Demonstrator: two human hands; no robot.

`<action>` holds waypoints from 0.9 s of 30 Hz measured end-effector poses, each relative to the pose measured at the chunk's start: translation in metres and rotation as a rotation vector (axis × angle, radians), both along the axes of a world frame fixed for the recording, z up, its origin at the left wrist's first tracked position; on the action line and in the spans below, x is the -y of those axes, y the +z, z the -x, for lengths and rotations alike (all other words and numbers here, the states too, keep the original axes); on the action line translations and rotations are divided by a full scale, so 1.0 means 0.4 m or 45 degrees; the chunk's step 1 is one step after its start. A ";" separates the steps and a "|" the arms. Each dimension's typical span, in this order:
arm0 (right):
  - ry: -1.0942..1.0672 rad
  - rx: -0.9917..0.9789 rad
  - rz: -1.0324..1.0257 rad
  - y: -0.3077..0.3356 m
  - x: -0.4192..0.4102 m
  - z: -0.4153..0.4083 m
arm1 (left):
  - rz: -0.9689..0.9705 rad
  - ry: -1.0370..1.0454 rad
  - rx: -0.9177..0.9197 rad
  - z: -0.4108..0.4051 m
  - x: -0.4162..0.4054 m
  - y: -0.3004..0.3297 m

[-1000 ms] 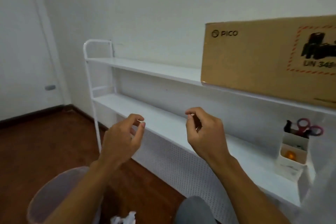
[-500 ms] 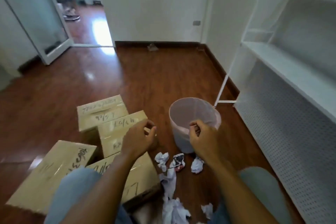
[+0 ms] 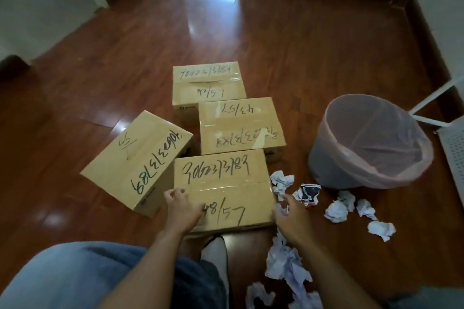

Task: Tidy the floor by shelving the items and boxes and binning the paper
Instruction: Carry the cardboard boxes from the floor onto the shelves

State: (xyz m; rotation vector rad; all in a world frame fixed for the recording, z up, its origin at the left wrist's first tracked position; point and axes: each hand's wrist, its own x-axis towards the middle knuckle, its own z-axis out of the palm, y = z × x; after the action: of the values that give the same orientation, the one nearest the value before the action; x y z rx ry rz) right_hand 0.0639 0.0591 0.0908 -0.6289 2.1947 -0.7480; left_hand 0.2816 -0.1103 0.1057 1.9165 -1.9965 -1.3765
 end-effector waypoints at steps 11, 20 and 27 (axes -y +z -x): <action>-0.208 0.201 0.124 -0.129 0.006 -0.044 | -0.212 0.243 -0.138 -0.092 -0.026 -0.126; -0.253 -0.181 0.445 0.243 0.063 0.049 | 0.135 0.253 -0.621 0.001 0.019 0.194; -0.292 -0.610 0.700 0.612 -0.021 0.180 | 0.404 -0.129 -0.902 0.183 0.075 0.536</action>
State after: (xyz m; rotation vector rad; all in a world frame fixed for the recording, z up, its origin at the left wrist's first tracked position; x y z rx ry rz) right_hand -0.0083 0.0675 0.3355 -0.9076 2.5286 -1.4761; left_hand 0.2086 -0.1402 0.3200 1.0077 -1.8071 -1.3850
